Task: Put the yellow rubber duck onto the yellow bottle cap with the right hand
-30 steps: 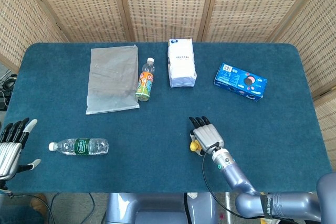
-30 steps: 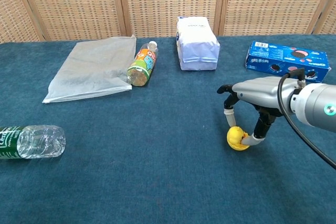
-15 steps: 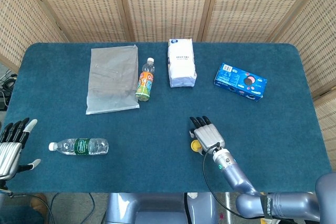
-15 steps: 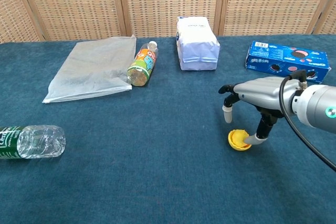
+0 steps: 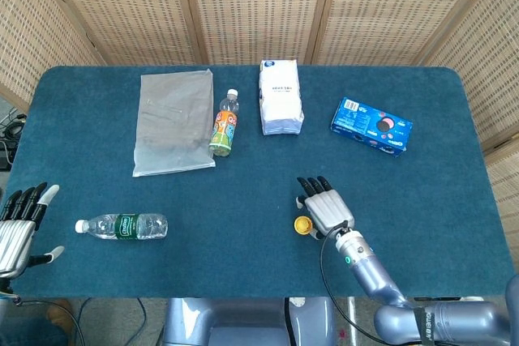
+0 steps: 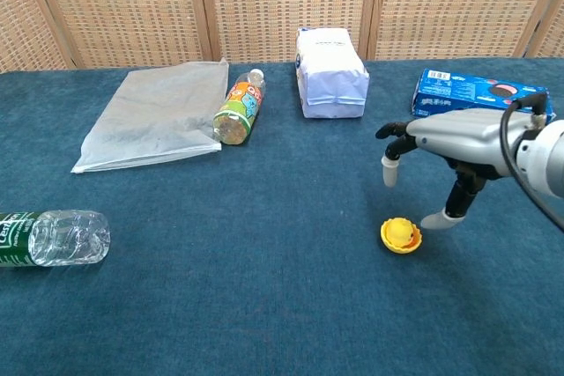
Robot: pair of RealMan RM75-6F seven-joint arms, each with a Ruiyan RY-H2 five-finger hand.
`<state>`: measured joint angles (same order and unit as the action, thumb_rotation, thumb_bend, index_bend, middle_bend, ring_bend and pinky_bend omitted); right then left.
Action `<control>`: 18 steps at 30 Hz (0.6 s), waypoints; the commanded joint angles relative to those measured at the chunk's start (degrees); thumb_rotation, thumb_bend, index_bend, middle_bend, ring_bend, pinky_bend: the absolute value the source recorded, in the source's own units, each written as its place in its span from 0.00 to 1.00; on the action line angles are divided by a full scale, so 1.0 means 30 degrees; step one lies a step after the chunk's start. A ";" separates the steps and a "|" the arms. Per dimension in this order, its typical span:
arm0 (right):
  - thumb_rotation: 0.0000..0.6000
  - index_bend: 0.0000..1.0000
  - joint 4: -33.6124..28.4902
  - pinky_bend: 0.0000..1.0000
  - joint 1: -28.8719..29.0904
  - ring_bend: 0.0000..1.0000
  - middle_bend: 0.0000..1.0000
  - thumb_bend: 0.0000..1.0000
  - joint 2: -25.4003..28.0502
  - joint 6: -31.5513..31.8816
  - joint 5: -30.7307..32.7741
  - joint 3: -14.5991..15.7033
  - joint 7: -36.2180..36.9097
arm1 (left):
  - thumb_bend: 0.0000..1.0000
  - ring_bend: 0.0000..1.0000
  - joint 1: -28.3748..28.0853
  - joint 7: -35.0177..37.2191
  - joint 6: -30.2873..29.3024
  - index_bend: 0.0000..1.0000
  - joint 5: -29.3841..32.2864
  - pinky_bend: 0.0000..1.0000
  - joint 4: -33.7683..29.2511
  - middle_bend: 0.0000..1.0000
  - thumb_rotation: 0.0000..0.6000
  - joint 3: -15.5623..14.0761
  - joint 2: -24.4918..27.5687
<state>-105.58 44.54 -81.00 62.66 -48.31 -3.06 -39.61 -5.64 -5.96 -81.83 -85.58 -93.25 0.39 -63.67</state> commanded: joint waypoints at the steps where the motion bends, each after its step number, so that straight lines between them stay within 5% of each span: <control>1: 1.00 0.18 -0.1249 0.00 -0.0963 0.00 0.00 0.01 0.1722 0.1003 -0.1541 0.0071 0.1367 | 0.00 0.00 0.0032 0.0127 -0.0078 0.00 -0.0068 0.00 0.0001 0.00 1.00 -0.0019 0.0042; 4: 1.00 0.01 -0.1496 0.00 -0.2335 0.00 0.00 0.00 0.3126 0.2044 -0.3621 0.0413 0.3802 | 0.00 0.00 0.0060 0.0275 -0.0154 0.00 -0.0158 0.00 0.0010 0.00 1.00 -0.0044 0.0098; 11: 1.00 0.00 0.1078 0.00 -0.6138 0.00 0.00 0.00 0.4903 0.5012 -0.8163 0.2119 1.0559 | 0.00 0.00 0.0142 0.0302 -0.0345 0.00 -0.0532 0.00 0.0031 0.00 1.00 -0.0216 0.0110; 18: 1.00 0.00 0.3685 0.00 -0.8189 0.00 0.00 0.00 0.4326 0.7144 -0.9572 0.2456 1.2413 | 0.00 0.00 0.0310 0.0120 -0.0822 0.00 -0.0874 0.00 0.0056 0.00 1.00 -0.0275 0.0061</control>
<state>-97.54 22.56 -67.72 81.26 -74.74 3.45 -3.91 -4.79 -5.52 -84.18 -88.10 -93.08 -0.40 -63.44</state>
